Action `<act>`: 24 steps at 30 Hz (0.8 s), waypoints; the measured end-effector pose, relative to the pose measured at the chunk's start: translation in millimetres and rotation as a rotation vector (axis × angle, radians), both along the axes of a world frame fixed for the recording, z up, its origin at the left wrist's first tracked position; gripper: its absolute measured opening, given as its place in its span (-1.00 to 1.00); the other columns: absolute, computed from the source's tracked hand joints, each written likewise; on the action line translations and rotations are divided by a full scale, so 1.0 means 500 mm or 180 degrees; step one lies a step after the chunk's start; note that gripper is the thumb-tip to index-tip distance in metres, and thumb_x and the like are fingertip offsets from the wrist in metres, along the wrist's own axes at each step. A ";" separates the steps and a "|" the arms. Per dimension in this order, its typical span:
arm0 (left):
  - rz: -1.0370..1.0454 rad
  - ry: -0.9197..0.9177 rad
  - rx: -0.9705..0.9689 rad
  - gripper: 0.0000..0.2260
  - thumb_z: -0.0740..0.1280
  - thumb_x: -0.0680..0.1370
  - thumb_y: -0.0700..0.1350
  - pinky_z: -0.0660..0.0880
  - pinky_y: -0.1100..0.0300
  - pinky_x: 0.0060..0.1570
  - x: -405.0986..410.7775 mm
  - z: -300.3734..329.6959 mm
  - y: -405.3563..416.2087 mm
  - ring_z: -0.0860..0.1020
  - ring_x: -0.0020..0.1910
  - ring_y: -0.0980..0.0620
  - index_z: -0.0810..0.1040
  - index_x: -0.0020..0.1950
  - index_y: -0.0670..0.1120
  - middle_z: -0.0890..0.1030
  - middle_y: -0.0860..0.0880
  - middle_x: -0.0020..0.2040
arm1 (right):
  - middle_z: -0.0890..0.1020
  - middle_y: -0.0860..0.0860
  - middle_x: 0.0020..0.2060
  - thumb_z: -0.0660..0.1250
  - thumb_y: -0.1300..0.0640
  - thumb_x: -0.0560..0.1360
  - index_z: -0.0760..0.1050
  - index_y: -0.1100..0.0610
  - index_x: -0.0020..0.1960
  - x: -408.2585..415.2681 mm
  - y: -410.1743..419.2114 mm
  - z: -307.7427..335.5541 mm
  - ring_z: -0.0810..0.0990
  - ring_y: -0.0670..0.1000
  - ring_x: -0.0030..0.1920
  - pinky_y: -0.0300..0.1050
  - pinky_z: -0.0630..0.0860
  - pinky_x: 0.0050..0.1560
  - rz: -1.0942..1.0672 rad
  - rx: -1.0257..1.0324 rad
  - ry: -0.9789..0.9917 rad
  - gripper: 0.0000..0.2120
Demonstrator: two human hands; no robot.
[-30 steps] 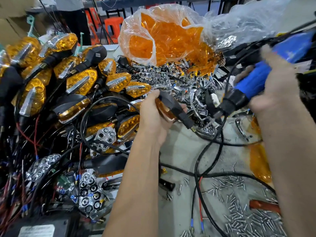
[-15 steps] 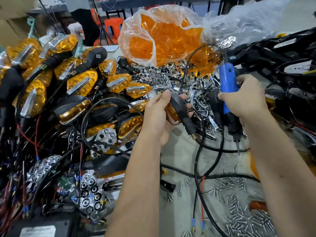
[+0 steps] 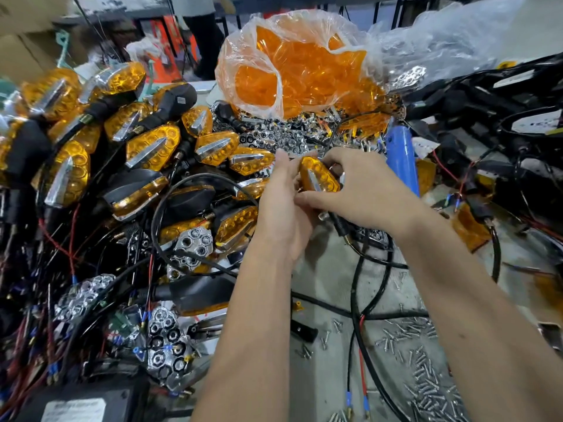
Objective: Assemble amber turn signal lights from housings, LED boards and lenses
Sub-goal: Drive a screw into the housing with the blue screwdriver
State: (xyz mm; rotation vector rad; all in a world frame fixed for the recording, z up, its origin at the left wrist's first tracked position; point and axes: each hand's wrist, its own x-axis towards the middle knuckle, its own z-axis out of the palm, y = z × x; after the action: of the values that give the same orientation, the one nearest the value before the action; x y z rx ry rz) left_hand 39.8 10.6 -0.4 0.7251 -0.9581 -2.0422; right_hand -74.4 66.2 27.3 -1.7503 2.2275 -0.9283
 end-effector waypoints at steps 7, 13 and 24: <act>-0.0414 -0.0326 -0.0262 -0.57 0.21 0.67 0.22 0.68 -0.08 -0.02 0.002 -0.005 0.006 0.72 -0.04 -0.14 0.64 0.14 -0.10 0.73 -0.18 -0.04 | 0.70 0.01 -0.19 0.57 -0.02 0.45 0.61 0.04 -0.01 -0.012 0.003 -0.002 0.65 -0.03 -0.29 -0.06 0.59 -0.35 -0.0239 -0.0528 -0.1840 -0.78; -0.1065 -0.0596 -0.0666 -0.54 0.37 0.65 -0.02 0.69 0.01 -0.22 -0.001 -0.002 0.020 0.66 -0.28 -0.13 0.42 0.36 -0.34 0.67 -0.22 -0.03 | 0.57 0.07 -0.24 0.57 0.14 0.45 0.53 0.17 0.03 -0.034 0.007 0.009 0.56 0.05 -0.30 -0.10 0.50 -0.39 -0.0691 -0.0961 -0.3366 -0.73; -0.1019 -0.0738 -0.1028 -0.74 0.12 0.76 -0.12 0.09 0.33 -0.57 0.073 0.101 0.003 0.21 -0.57 0.17 0.54 0.07 -0.22 0.39 0.03 -0.41 | 0.57 0.05 -0.15 0.51 -0.12 0.47 0.45 0.11 0.17 -0.019 -0.042 0.071 0.47 -0.07 -0.48 -0.30 0.31 -0.51 -0.1384 -0.1661 -0.3596 -0.56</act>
State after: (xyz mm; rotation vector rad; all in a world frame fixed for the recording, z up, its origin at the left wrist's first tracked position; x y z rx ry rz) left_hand 76.4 12.2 50.3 0.6742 -1.5817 -2.0247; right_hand -84.0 45.1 62.8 -0.4593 1.6059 -2.0403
